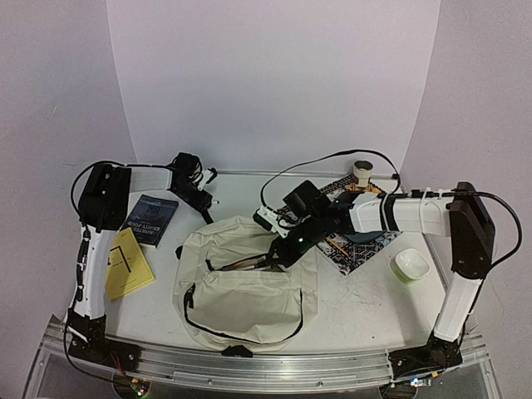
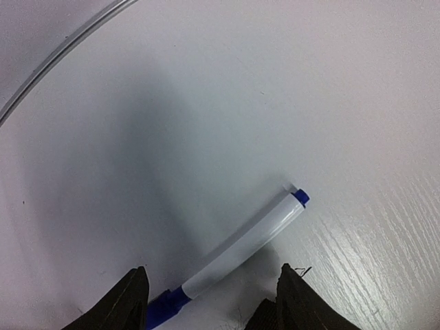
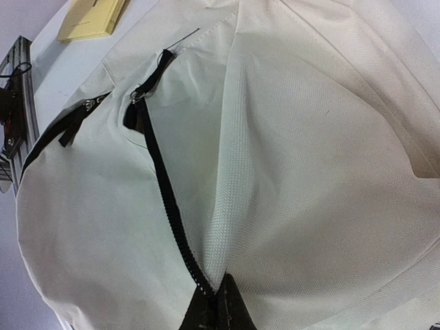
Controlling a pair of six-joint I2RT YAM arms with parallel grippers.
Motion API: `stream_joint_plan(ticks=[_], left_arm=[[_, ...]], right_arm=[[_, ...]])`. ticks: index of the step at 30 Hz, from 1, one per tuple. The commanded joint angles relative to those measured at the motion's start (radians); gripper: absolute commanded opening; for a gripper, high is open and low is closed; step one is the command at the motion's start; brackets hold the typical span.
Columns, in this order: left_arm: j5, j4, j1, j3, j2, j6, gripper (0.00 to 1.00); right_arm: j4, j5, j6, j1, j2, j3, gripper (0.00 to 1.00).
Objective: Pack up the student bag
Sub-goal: Move the pen to the center of the board.
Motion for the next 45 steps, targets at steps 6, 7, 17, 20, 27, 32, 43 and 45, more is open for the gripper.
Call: stream_joint_plan(ticks=[6,7,17,20,27,32,43,45], left_arm=[[0.095,-0.140,0.036,0.083,0.071,0.003,0.59],[0.104,-0.154,0.043,0.083,0.074,-0.007,0.57],[0.091,-0.179,0.060,-0.065,-0.032,-0.095,0.32],[0.067,-0.179,0.060,-0.117,-0.064,-0.126,0.24],[0.038,-0.178,0.060,-0.256,-0.188,-0.209,0.18],[0.016,-0.177,0.059,-0.319,-0.261,-0.247,0.10],[0.026,-0.146,0.058,-0.284,-0.286,-0.263,0.37],[0.037,-0.142,0.059,-0.252,-0.247,-0.267,0.38]], right_arm=[[-0.058,-0.017,0.009,0.003,-0.010,0.039,0.00],[-0.059,-0.017,0.009,0.003,-0.009,0.041,0.00],[-0.065,-0.023,0.013,0.003,-0.011,0.048,0.00],[-0.064,-0.024,0.013,0.003,-0.010,0.048,0.00],[-0.065,-0.025,0.011,0.003,-0.007,0.048,0.00],[-0.063,-0.028,0.008,0.003,-0.003,0.057,0.00],[-0.059,-0.027,0.005,0.003,-0.007,0.054,0.00],[-0.059,-0.024,0.007,0.003,-0.009,0.051,0.00]])
